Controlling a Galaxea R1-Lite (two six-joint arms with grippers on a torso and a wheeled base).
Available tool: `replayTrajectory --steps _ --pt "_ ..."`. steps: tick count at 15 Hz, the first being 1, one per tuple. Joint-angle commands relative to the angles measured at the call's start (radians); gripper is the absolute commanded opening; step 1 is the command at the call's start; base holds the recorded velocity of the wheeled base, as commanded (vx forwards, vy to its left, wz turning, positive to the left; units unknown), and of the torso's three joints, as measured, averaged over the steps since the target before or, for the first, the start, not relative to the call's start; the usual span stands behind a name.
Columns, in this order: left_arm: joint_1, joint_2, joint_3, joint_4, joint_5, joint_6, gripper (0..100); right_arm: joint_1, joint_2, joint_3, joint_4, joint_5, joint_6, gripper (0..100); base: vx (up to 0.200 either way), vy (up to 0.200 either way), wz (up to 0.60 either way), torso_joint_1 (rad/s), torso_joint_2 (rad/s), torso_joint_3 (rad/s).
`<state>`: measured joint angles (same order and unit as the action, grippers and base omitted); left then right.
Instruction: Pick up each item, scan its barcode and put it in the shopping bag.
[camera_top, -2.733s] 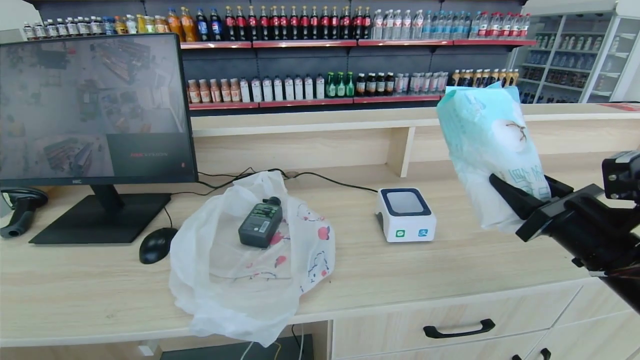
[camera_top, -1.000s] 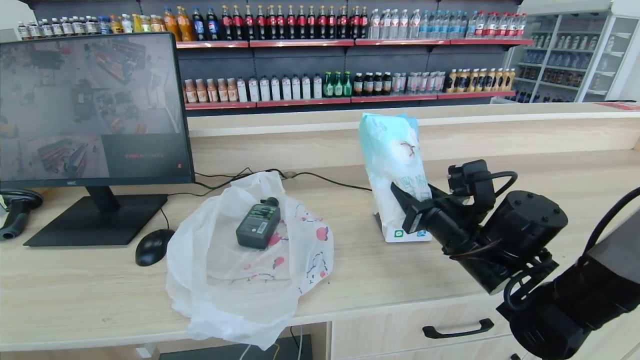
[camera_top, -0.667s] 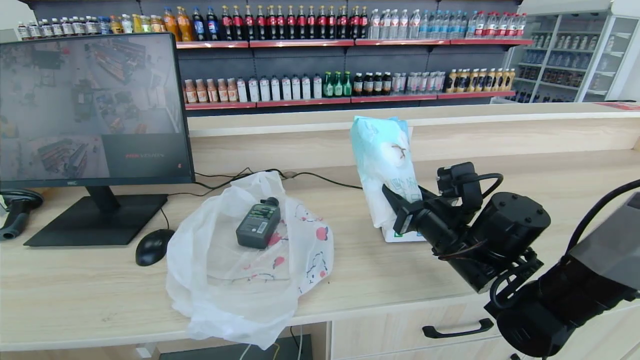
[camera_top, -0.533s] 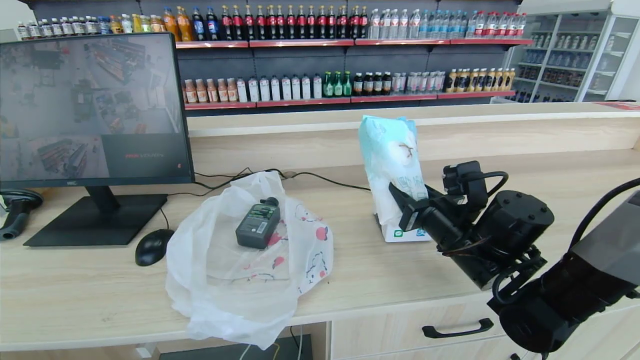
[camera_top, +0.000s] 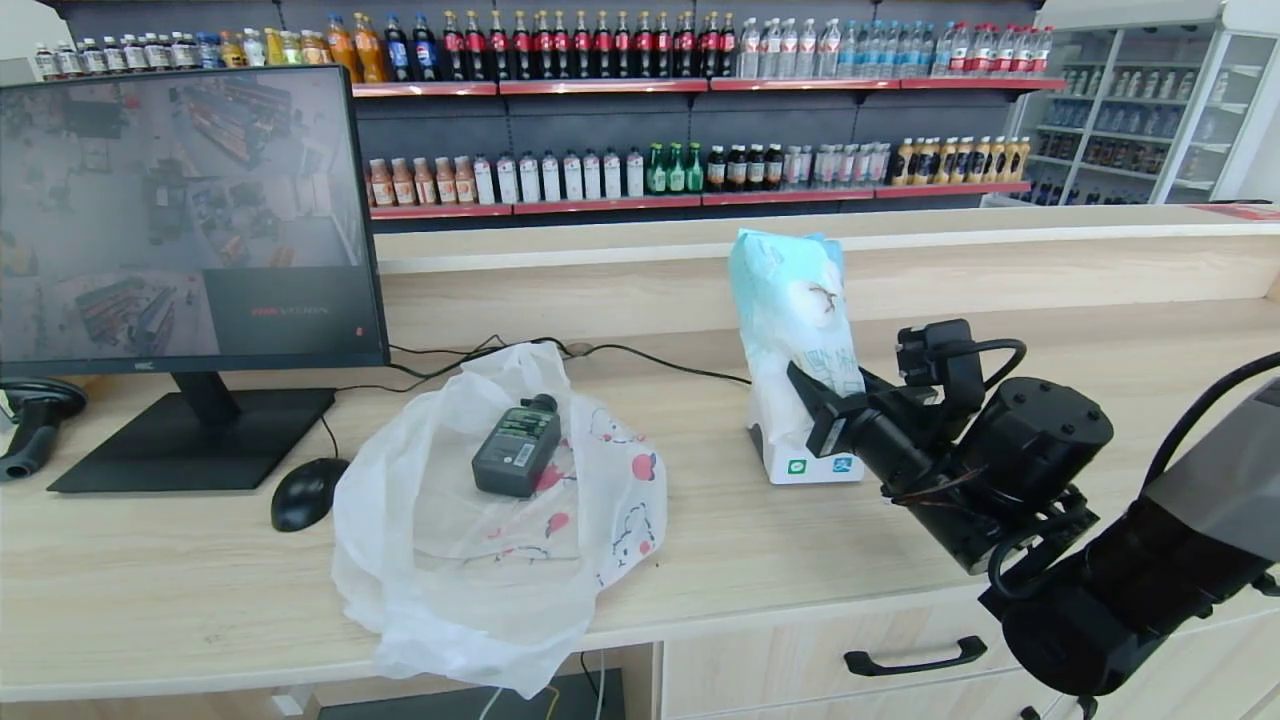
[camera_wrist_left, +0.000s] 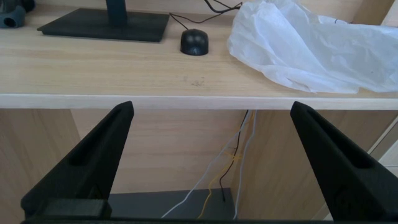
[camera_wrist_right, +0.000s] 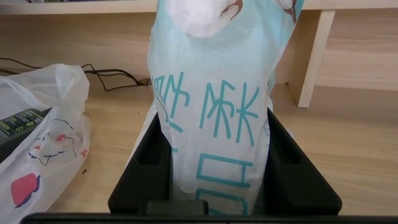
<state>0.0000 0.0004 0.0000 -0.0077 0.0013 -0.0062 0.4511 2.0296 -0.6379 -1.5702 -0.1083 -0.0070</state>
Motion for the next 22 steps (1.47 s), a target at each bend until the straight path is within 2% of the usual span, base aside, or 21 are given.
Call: replayTrajectory --steps 1,11,15,18,22 --pt "0.0 0.0 0.0 0.0 0.0 0.0 100 0.0 -0.012 0.007 -0.001 -0.001 -0.002 0 0.0 0.0 0.0 0.0 0.0 0.0" --pt "0.0 0.0 0.0 0.0 0.0 -0.001 100 0.0 -0.134 0.032 -0.001 0.015 0.002 0 0.0 0.0 0.0 0.0 0.0 0.0" --pt "0.0 0.0 0.0 0.0 0.0 0.0 100 0.008 -0.238 0.107 -0.001 0.015 -0.007 0 -0.2 0.0 0.0 0.006 0.01 0.001" --pt "0.0 0.0 0.0 0.0 0.0 0.003 100 0.009 -0.269 0.138 -0.001 0.015 -0.007 0 0.0 0.0 0.0 0.0 0.0 0.0" --pt "0.0 0.0 0.0 -0.002 0.0 -0.001 100 0.014 -0.282 0.152 -0.001 0.015 -0.011 0 0.0 0.2 0.0 0.01 0.0 0.001"
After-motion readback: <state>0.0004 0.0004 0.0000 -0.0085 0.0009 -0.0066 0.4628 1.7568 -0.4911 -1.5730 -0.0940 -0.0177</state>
